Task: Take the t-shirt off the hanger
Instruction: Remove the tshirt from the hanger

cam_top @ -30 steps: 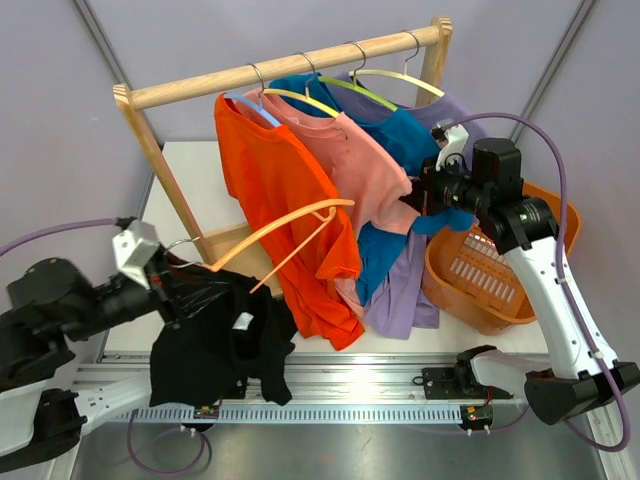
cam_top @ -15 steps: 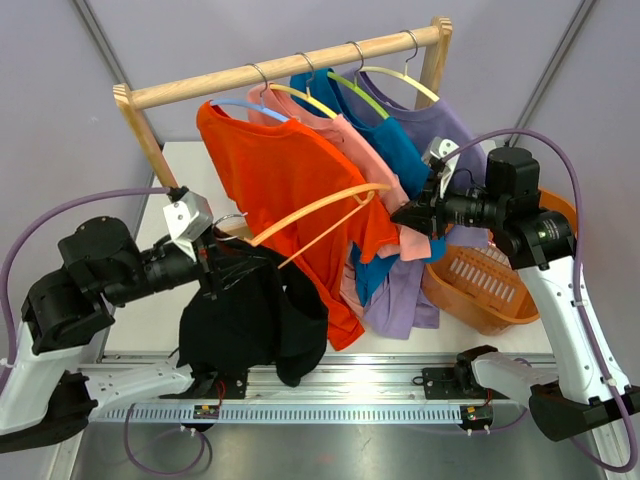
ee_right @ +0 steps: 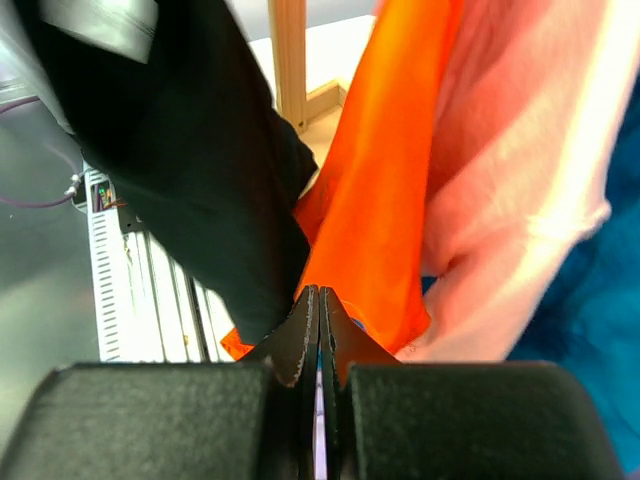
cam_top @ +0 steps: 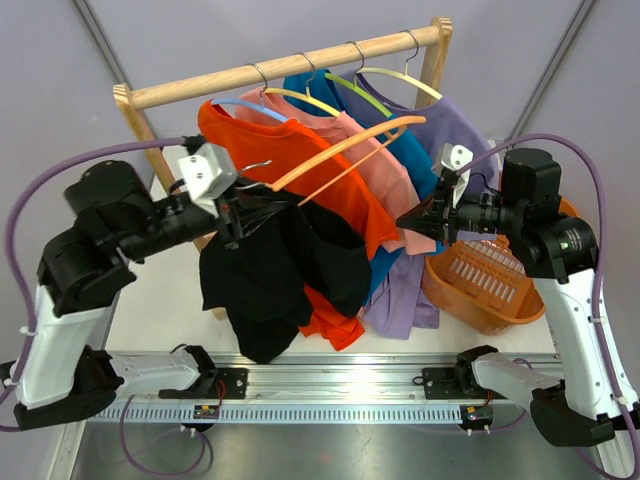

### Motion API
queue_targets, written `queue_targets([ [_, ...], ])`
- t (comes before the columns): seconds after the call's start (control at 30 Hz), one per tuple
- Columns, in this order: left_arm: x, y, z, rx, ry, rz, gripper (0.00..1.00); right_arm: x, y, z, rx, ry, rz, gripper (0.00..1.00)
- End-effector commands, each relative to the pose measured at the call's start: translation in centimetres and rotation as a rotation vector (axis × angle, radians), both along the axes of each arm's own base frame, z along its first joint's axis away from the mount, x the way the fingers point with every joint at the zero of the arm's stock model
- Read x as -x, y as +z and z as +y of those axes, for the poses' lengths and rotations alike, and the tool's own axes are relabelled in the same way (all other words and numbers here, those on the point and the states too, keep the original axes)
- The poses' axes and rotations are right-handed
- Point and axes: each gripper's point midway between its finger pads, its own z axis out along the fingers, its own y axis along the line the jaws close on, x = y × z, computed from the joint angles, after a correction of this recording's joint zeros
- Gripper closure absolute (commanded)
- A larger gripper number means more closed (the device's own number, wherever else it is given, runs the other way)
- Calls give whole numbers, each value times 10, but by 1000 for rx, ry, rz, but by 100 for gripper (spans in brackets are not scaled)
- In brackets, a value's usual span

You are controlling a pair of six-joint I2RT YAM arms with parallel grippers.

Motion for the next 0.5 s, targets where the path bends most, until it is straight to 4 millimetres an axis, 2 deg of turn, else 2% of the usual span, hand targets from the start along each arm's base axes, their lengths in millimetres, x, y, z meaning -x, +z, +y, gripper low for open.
queue_targets([
  [0.0,-16,-18,-21,-38,-64,-27,100,20,23,0,-10,68,-88,100],
  [0.03,-23,-30,-21,-57,-60,-6,100,23,23,-1,-3,77,-96,100],
  [0.1,-16,-37,-22,-53,-126,-19,100,38,25,-1,-5,122,-95,100],
  [0.13,-17,-58,-26,-75,-161,9,100,41,26,-1,2,146,-114,100],
  [0.17,-12,-52,-24,-47,-176,-37,100,48,28,0,-9,180,-111,100],
  [0.23,-11,-69,-27,-57,-214,-38,100,56,30,1,-11,215,-113,100],
  [0.3,-12,-71,-26,-56,-225,-67,100,64,37,2,-24,249,-121,100],
  [0.47,-11,-95,-35,-104,-331,-60,100,68,51,9,-64,331,-112,92],
])
